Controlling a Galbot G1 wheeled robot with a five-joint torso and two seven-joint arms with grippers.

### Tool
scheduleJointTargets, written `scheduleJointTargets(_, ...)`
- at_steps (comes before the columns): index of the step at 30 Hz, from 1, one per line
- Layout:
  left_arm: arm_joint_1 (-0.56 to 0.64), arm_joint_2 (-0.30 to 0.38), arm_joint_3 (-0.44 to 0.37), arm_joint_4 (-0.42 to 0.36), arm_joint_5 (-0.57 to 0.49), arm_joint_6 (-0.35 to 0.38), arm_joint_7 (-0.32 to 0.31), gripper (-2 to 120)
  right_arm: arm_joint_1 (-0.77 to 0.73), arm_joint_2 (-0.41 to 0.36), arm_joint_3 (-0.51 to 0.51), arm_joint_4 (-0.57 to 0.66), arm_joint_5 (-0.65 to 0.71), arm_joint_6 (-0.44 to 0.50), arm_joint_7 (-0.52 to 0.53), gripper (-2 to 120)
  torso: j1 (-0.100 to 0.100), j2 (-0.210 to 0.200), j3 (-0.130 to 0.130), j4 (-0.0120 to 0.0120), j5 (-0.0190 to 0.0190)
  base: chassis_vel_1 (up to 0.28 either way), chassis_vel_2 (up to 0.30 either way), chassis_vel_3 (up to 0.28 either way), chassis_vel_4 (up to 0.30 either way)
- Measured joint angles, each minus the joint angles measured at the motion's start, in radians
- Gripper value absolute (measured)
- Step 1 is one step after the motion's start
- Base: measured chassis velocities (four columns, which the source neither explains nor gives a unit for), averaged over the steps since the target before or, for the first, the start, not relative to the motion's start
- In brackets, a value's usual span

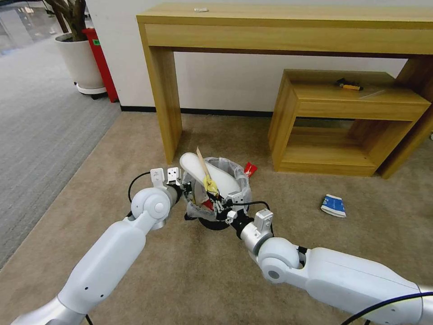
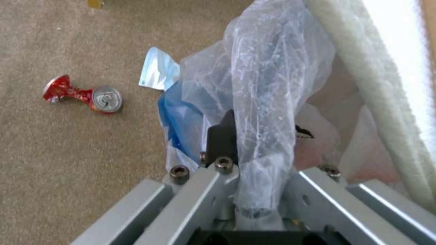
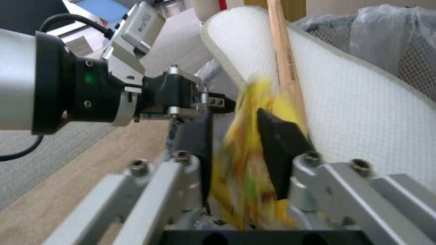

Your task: Pick up the trash bin and place the garbage on the floor into it.

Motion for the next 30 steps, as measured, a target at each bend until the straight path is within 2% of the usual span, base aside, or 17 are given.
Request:
scheduleJointTargets(2,0.001,0.0,0.0,0.011,0.002,0.0,0.002,0,0.003,0.004,0.0,0.004,0.002,-0.001,0.003,41,0.0,0.0,0.0,-0.0001,0.0001,0.0,0.0,0.0,0.0)
scheduleJointTargets(3,0.001,0.0,0.0,0.011,0.002,0.0,0.002,0,0.003,0.004,0.0,0.004,0.002,-0.001,0.003,41,0.0,0.0,0.0,-0.0001,0.0001,0.0,0.0,0.0,0.0)
scheduleJointTargets(6,0.002,-0.003,0.0,0.036,0.015,0.0,0.009,0,0.02,0.013,0.002,0.014,0.007,-0.002,0.01,55,0.0,0.0,0.0,0.0001,0.0,0.0,0.0,0.0,0.0)
scheduleJointTargets(7,0.002,-0.003,0.0,0.036,0.015,0.0,0.009,0,0.02,0.013,0.002,0.014,0.007,-0.002,0.01,55,0.0,0.0,0.0,0.0001,0.0,0.0,0.0,0.0,0.0)
scheduleJointTargets(9,0.004,-0.003,-0.001,0.045,0.02,0.0,0.015,0,0.032,0.019,0.018,0.019,0.012,-0.003,0.018,65,0.0,0.0,0.0,0.0,0.0,0.0,0.0,0.0,0.0)
scheduleJointTargets(10,0.004,-0.003,-0.001,0.045,0.02,0.0,0.015,0,0.032,0.019,0.018,0.019,0.012,-0.003,0.018,65,0.0,0.0,0.0,0.0,0.0,0.0,0.0,0.0,0.0)
scheduleJointTargets(13,0.01,0.002,-0.003,0.05,0.026,0.0,0.021,0,0.046,0.021,0.062,0.017,0.02,-0.008,0.025,80,0.0,0.0,0.0,0.0,0.0,0.0,0.0,0.0,0.0)
scheduleJointTargets(14,0.01,0.002,-0.003,0.05,0.026,0.0,0.021,0,0.046,0.021,0.062,0.017,0.02,-0.008,0.025,80,0.0,0.0,0.0,0.0,0.0,0.0,0.0,0.0,0.0)
scheduleJointTargets(17,0.017,0.006,-0.006,0.05,0.03,-0.001,0.023,0,0.051,0.011,0.128,-0.001,0.023,-0.02,0.036,93,0.0,0.0,0.0,0.0001,0.0,0.0,0.0,0.0,0.0)
scheduleJointTargets(18,0.017,0.006,-0.006,0.05,0.03,-0.001,0.023,0,0.051,0.011,0.128,-0.001,0.023,-0.02,0.036,93,0.0,0.0,0.0,0.0001,0.0,0.0,0.0,0.0,0.0)
scheduleJointTargets(20,0.022,0.009,-0.012,0.048,0.031,-0.002,0.025,0,0.032,-0.018,0.198,-0.011,0.015,-0.03,0.042,99,0.0,0.0,0.0,0.0003,0.0,0.0,0.0,0.0,0.0)
scheduleJointTargets(21,0.024,0.012,-0.019,0.045,0.031,-0.002,0.026,0,0.006,-0.042,0.248,-0.02,0.006,-0.036,0.049,100,0.0,0.0,0.0,-0.0001,0.0001,0.0,0.0,0.0,0.0)
scheduleJointTargets(23,0.026,0.013,-0.022,0.044,0.031,-0.002,0.027,0,-0.006,-0.055,0.271,-0.025,-0.001,-0.036,0.054,100,0.0,0.0,0.0,-0.0004,0.0004,0.0,0.0,0.0,0.0)
scheduleJointTargets(25,0.03,0.015,-0.035,0.039,0.03,-0.002,0.031,0,-0.044,-0.085,0.339,-0.038,-0.021,-0.036,0.066,100,0.0,0.0,0.0,-0.0004,0.0001,0.0,0.0,0.0,0.0)
scheduleJointTargets(26,0.03,0.015,-0.035,0.039,0.03,-0.002,0.031,0,-0.044,-0.085,0.339,-0.038,-0.021,-0.036,0.066,100,0.0,0.0,0.0,-0.0004,0.0001,0.0,0.0,0.0,0.0)
scheduleJointTargets(29,0.039,0.021,-0.049,0.034,0.031,-0.002,0.035,0,-0.127,-0.125,0.45,-0.047,-0.046,-0.041,0.082,100,0.0,0.0,0.0,0.0001,0.0004,0.0,0.0,0.0,0.0)
scheduleJointTargets(30,0.039,0.021,-0.049,0.034,0.031,-0.002,0.035,0,-0.127,-0.125,0.45,-0.047,-0.046,-0.041,0.082,100,0.0,0.0,0.0,0.0001,0.0004,0.0,0.0,0.0,0.0)
